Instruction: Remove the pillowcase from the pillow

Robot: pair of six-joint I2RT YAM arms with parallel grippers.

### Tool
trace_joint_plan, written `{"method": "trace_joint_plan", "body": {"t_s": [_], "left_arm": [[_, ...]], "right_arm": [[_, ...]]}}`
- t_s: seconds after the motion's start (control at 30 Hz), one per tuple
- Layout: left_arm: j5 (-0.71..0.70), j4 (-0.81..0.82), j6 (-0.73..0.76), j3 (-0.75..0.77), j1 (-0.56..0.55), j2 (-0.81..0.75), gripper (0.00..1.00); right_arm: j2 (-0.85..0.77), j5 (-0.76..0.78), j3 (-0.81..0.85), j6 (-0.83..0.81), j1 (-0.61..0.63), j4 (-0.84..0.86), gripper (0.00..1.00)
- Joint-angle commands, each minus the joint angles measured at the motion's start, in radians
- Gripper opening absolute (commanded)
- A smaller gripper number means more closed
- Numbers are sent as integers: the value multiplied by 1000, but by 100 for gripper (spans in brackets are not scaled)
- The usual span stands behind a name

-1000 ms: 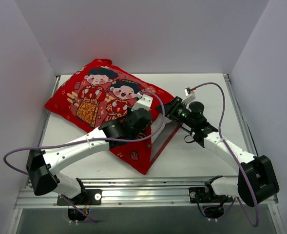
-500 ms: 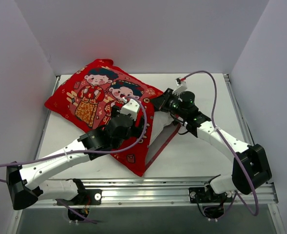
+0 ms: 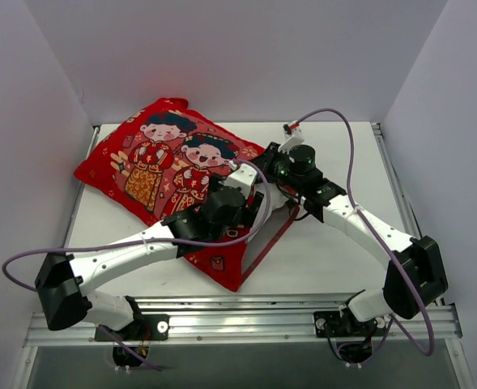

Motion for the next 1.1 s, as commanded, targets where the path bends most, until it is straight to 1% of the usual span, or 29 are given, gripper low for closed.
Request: {"method": "trace_joint_plan", "body": {"t_s": [0.0, 0.23, 0.3, 0.43, 0.57, 0.6, 0.67, 0.77, 0.8, 0.83, 0.9, 0.93, 1.0, 1.07], "left_arm": [[-13, 99, -16, 83, -18, 62, 94], [-110, 136, -51, 123, -25, 161, 94], [-160, 133, -65, 127, -25, 178, 94], [-274, 78, -135, 114, -25, 214, 94], [-305, 47, -198, 87, -24, 217, 94], [-318, 27, -211, 84, -25, 217, 95], [-344, -5, -247, 85, -24, 212, 100], [-392, -56, -241, 79, -19, 185, 78], [-395, -69, -235, 74, -18, 162, 72], [-392, -71, -220, 68, -8, 151, 62], [-383, -76, -211, 42, 1, 120, 50], [-369, -80, -212, 36, 7, 111, 39], [-364, -108, -218, 21, 25, 86, 31], [-366, -131, -217, 19, 41, 68, 29]], "right_arm": [[-16, 25, 64, -22, 18, 21, 0], [-22, 38, 77, -27, 28, 9, 0], [-25, 41, 80, -27, 28, 6, 0], [-34, 48, 84, -27, 30, 0, 0], [-44, 55, 84, -33, 30, -11, 0], [-45, 55, 84, -32, 30, -13, 0], [-48, 59, 83, -36, 30, -19, 0], [-59, 82, 80, -51, 28, -40, 0], [-62, 91, 78, -56, 27, -48, 0], [-65, 108, 78, -59, 27, -54, 0], [-74, 113, 75, -62, 21, -62, 0], [-76, 114, 74, -62, 21, -60, 0], [-80, 119, 72, -64, 19, -66, 0], [-79, 125, 72, -65, 13, -80, 0]]}}
